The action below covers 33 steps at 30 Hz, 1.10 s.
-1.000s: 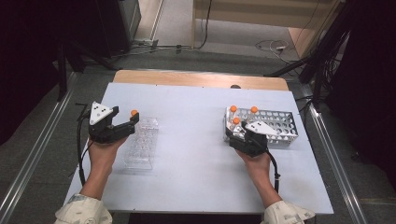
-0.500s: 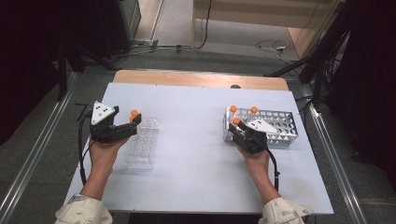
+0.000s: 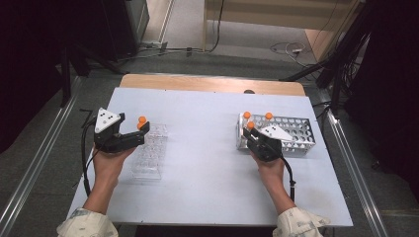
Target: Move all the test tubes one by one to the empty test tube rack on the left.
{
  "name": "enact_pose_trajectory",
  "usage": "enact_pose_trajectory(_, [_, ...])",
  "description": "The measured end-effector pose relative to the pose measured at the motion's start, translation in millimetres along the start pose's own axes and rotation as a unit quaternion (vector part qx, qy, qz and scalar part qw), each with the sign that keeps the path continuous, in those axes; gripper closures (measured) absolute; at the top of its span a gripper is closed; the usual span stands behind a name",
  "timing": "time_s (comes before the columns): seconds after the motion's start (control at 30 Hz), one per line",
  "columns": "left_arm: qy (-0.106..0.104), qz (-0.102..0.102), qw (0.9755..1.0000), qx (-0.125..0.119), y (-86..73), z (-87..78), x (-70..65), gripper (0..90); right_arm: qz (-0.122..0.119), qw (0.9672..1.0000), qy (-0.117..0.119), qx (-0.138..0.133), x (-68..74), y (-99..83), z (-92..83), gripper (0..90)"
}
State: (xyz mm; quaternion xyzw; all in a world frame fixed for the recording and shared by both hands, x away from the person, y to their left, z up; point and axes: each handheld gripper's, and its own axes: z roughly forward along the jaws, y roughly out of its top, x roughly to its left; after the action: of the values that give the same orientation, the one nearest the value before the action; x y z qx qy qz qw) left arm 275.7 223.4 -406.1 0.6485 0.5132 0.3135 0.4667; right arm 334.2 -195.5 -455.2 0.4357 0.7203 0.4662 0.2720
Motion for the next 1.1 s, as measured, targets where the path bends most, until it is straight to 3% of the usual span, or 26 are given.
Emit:
enact_pose_trajectory(0.5, [-0.003,0.011,0.9999,0.011,-3.4,-5.4,-10.4,13.5,-0.002,0.9997,0.002,-0.024,-0.5,17.6,-12.7,71.9])
enact_pose_trajectory(0.87, [-0.025,0.031,0.9992,0.009,1.7,4.3,-25.8,13.7,-0.007,0.9990,0.011,-0.043,-5.3,25.5,-37.2,72.1])
enact_pose_trajectory(1.1, [-0.047,0.041,0.9980,0.009,4.6,11.2,-36.2,14.5,0.003,0.9983,0.024,-0.052,-4.2,28.9,-53.1,72.1])
